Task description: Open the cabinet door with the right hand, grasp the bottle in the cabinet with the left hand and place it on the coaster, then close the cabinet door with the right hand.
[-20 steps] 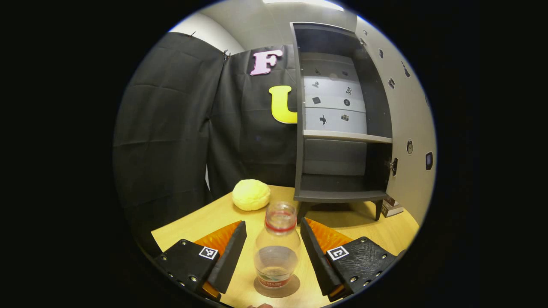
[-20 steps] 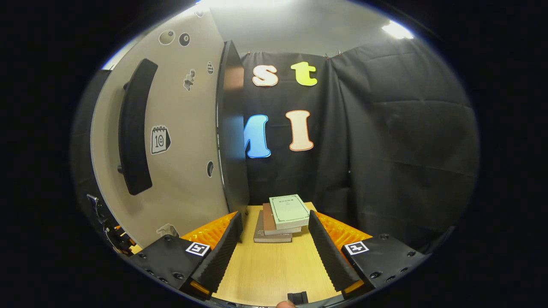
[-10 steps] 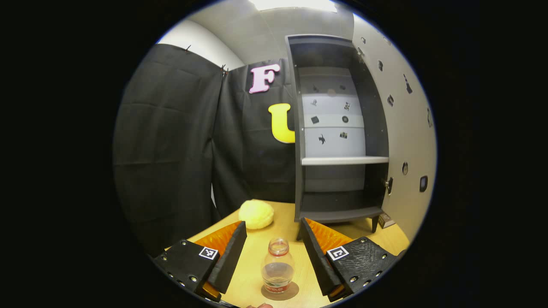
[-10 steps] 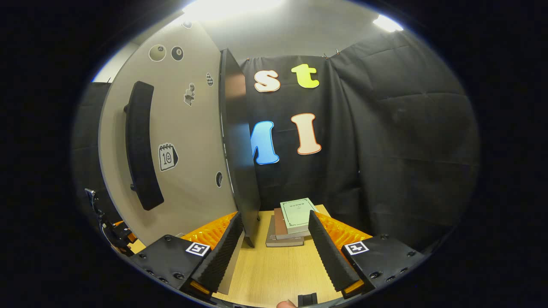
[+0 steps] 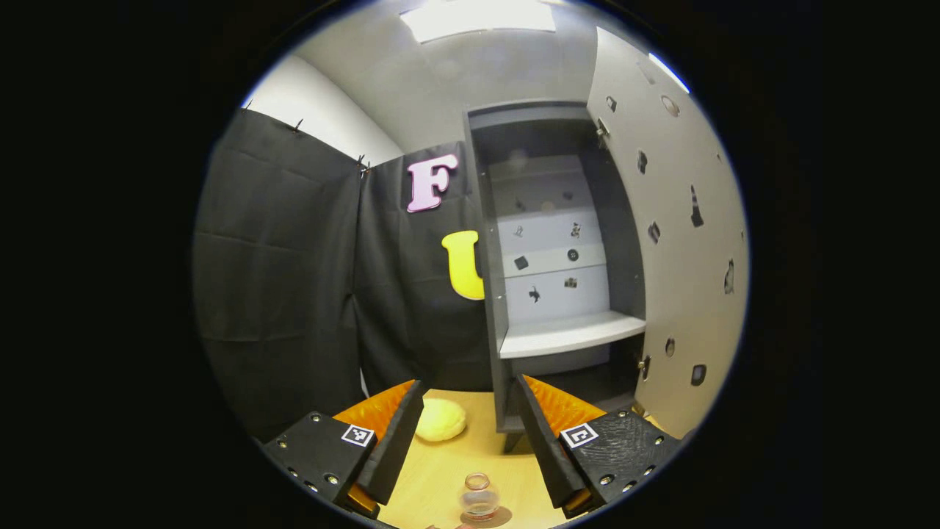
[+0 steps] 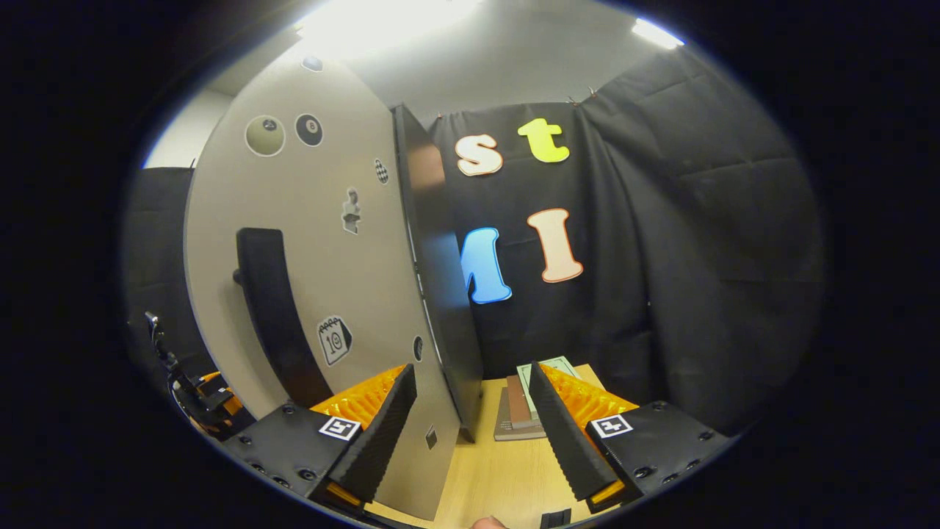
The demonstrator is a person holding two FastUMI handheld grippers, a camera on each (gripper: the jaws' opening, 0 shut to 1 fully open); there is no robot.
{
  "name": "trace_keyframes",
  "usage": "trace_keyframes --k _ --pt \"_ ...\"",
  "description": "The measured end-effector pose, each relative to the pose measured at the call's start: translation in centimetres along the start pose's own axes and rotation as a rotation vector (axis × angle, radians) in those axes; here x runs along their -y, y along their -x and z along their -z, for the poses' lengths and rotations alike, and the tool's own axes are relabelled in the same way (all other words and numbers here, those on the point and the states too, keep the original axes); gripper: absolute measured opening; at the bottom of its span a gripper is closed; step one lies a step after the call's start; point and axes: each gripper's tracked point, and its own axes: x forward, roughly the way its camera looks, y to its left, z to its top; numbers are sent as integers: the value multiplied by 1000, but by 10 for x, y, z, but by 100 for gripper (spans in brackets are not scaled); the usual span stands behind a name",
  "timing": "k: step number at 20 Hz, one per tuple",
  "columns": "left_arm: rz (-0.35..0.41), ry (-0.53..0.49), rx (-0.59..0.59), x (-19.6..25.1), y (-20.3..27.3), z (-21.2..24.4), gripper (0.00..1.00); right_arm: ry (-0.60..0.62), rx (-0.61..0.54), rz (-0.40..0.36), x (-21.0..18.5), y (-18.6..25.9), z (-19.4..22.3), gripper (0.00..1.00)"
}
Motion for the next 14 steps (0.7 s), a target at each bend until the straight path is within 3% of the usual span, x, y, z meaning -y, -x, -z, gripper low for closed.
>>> trace_keyframes --k 8,14 --pt "54 56 -29 -33 -23 15 74 140 13 82 -21 3 -10 96" --pt "57 99 -16 -60 -33 10 74 151 -8 55 -61 -2 -5 96"
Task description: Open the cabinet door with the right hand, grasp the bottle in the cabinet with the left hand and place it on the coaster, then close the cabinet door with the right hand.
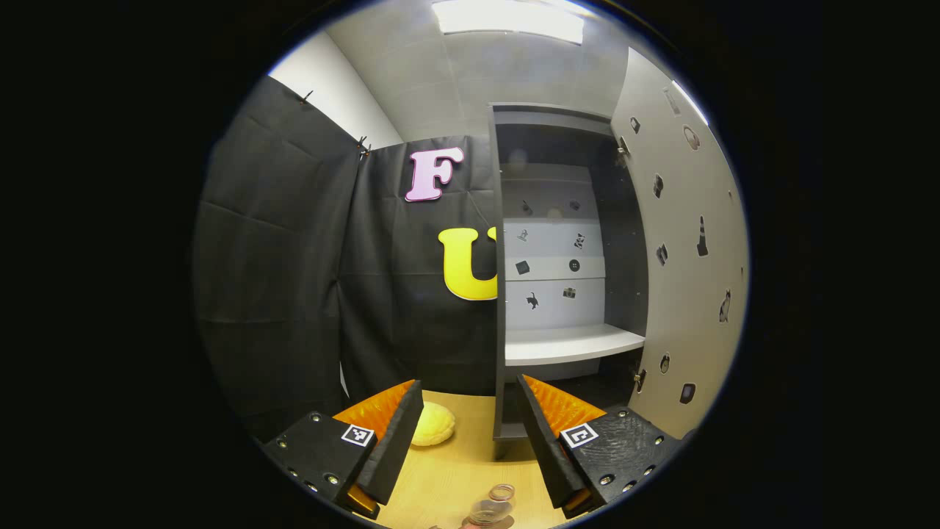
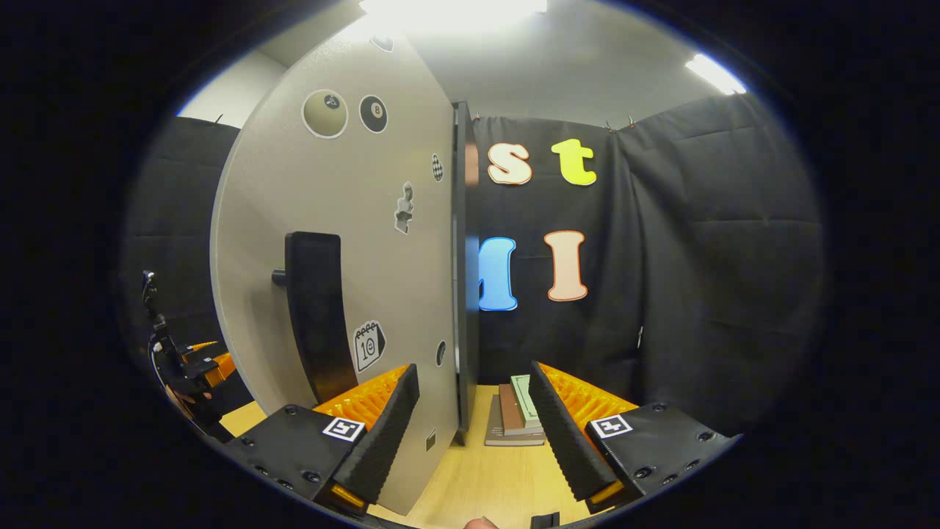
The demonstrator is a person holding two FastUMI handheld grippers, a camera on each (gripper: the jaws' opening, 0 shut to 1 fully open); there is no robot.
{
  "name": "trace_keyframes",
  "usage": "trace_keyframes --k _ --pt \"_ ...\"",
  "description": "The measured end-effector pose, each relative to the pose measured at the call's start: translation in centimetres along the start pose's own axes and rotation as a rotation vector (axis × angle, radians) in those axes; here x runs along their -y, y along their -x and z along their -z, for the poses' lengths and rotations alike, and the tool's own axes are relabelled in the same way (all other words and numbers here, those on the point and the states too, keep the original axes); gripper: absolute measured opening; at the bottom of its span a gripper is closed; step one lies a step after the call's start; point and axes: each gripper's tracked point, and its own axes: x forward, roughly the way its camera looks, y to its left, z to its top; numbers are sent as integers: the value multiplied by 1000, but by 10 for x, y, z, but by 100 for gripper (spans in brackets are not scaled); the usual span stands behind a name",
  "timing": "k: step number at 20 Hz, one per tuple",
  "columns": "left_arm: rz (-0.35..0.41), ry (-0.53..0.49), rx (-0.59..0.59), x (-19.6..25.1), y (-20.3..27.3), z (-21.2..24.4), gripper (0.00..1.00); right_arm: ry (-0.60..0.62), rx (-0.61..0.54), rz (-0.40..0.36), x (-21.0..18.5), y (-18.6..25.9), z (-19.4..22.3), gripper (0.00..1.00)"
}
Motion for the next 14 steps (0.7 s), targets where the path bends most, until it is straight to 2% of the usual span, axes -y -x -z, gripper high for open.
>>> trace_keyframes --k 2,3,5,6,7,8,10,11,12,14 --pt "-3 4 -3 -9 1 1 74 3 -2 -15 -14 -2 0 96" --pt "-5 8 -5 -13 1 2 74 4 -3 -21 -20 -1 0 89" --pt "-15 15 -13 -22 3 4 74 4 -4 -28 -30 -3 0 89" --pt "-15 23 -18 -25 5 6 74 5 -5 -31 -34 -4 0 96" --pt "-13 32 -20 -27 6 6 74 7 -5 -34 -38 -5 0 96" --pt "-12 36 -17 -30 8 4 74 7 -6 -37 -41 -5 -1 89" --pt "-15 27 -14 -35 11 1 74 8 -3 -45 -49 -8 -1 89" --pt "-14 21 -9 -36 13 -1 74 6 -2 -49 -53 -10 -1 96" --pt "-11 17 -5 -37 14 -3 74 6 -2 -55 -58 -12 -1 89" --pt "-6 13 5 -39 18 -7 74 7 0 -67 -67 -14 -2 89"
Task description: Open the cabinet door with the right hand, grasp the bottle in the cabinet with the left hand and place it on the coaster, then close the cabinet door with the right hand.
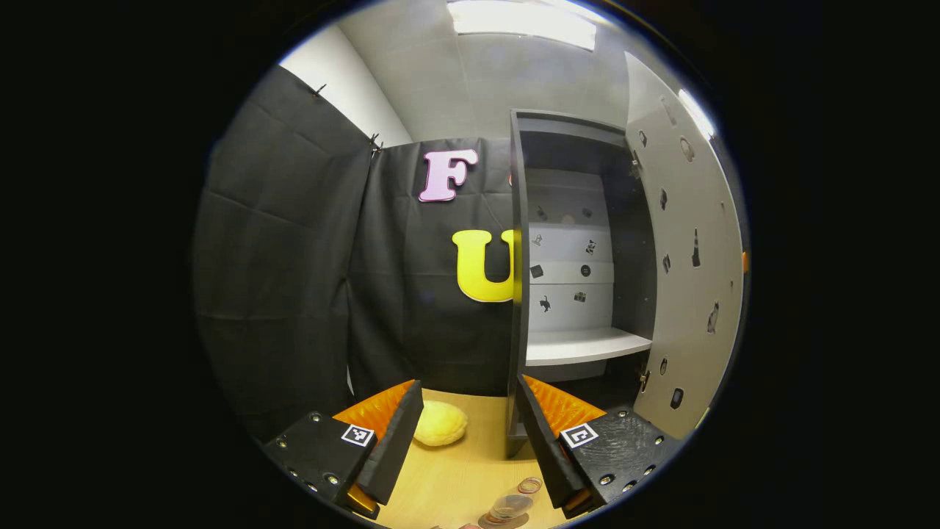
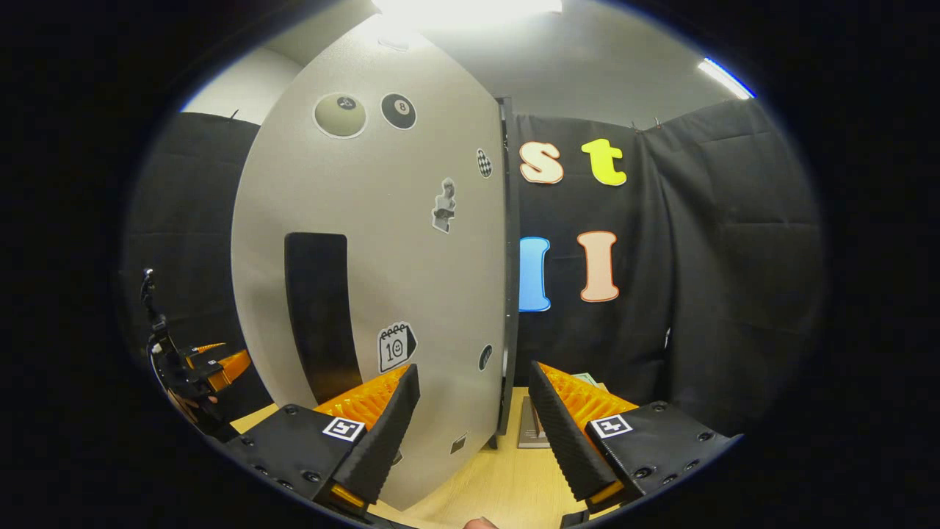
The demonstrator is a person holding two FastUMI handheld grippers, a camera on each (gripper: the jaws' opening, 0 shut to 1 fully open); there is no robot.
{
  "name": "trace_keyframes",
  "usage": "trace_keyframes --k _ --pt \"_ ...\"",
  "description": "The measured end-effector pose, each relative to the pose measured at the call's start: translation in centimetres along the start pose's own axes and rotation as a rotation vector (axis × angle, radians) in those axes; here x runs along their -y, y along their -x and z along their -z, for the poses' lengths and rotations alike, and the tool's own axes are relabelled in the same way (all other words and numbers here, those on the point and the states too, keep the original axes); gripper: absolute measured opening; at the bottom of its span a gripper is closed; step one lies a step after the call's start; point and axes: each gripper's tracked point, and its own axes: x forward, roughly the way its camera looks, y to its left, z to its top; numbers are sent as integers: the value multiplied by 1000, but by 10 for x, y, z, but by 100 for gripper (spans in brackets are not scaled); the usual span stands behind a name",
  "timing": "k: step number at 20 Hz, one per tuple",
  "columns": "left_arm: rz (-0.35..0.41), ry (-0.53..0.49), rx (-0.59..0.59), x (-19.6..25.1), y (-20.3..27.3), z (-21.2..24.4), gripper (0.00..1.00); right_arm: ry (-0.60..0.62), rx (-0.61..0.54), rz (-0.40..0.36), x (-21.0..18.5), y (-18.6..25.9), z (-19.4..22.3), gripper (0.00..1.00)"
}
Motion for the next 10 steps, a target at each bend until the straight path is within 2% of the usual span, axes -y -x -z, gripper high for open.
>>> trace_keyframes --k 4,9,10 --pt "4 -8 9 -9 4 -3 73 0 8 -20 -19 -12 0 89" --pt "-25 -13 3 -37 13 0 72 -2 9 -50 -46 -29 -1 89" --pt "-31 -12 0 -44 14 2 74 4 12 -51 -52 -31 -3 89"
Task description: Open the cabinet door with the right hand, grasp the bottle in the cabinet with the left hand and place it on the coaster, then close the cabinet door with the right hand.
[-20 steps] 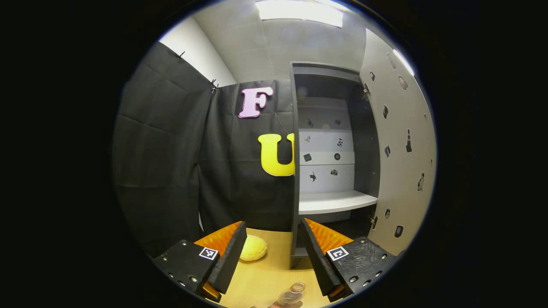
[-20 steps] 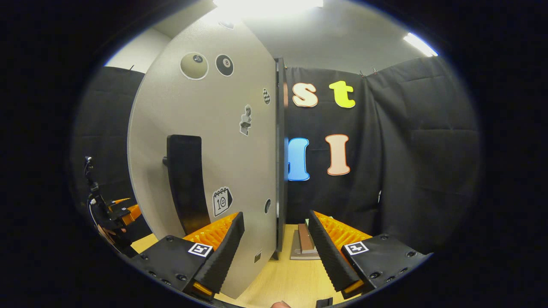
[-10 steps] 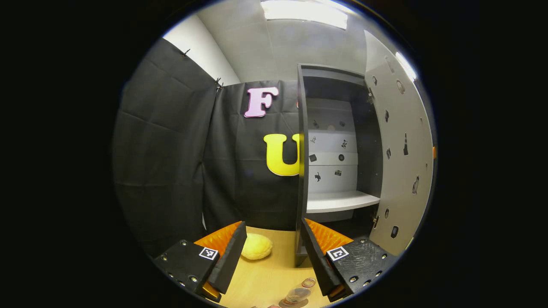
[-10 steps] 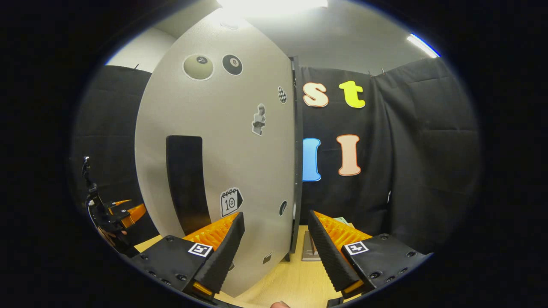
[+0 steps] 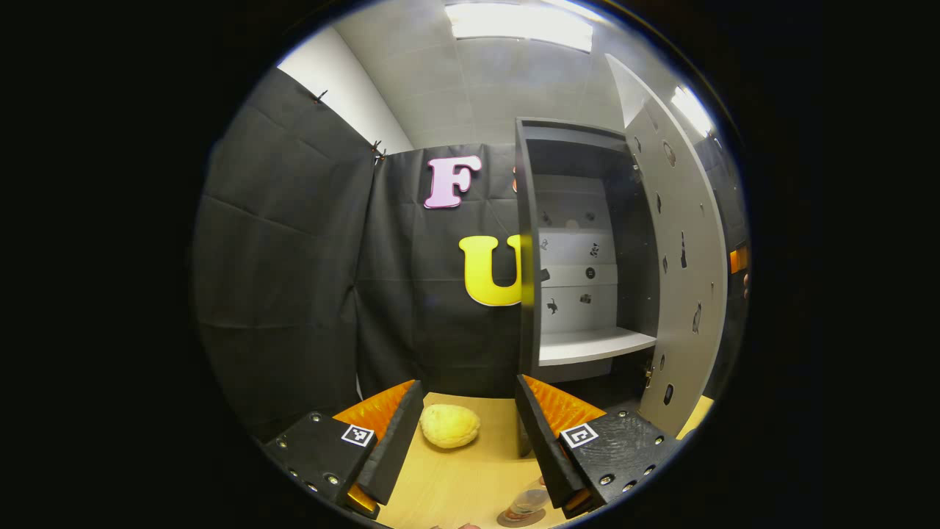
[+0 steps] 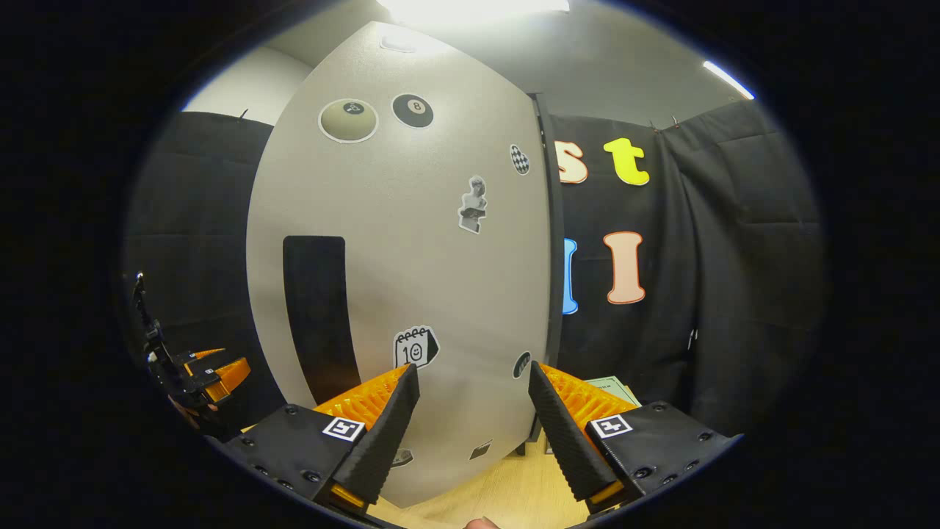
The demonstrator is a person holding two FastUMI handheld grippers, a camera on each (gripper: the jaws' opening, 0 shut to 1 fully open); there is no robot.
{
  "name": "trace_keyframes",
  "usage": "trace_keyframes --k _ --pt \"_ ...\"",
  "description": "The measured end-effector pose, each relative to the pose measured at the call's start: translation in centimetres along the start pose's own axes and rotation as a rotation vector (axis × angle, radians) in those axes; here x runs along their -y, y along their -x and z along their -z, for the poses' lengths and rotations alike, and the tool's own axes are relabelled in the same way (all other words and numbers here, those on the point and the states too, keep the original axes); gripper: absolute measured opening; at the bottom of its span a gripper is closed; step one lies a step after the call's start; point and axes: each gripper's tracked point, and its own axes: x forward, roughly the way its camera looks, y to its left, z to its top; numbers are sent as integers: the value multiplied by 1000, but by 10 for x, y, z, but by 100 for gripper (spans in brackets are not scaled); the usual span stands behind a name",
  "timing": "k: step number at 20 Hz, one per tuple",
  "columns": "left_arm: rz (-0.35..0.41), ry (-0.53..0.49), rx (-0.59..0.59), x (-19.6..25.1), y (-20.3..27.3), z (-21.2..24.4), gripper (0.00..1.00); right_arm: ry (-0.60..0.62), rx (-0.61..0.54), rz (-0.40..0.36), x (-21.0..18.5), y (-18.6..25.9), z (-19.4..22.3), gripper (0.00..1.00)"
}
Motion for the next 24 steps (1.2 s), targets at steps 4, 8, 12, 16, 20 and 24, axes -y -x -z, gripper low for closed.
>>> trace_keyframes --k 4,8,12,16,20,24 --pt "-33 0 -14 -27 4 5 74 14 22 -14 -24 -20 -5 96" --pt "-62 -8 -24 -42 9 8 74 20 41 -42 -45 -52 -7 96" --pt "-93 -6 -33 -66 17 15 74 34 45 -75 -85 -85 -7 96" --pt "-131 -1 -46 -85 23 22 74 42 55 -59 -101 -113 -10 96" --pt "-158 4 -57 -101 23 27 74 21 66 -32 -100 -127 -16 96" --pt "-163 3 -61 -107 21 31 74 12 67 -15 -101 -127 -17 95"
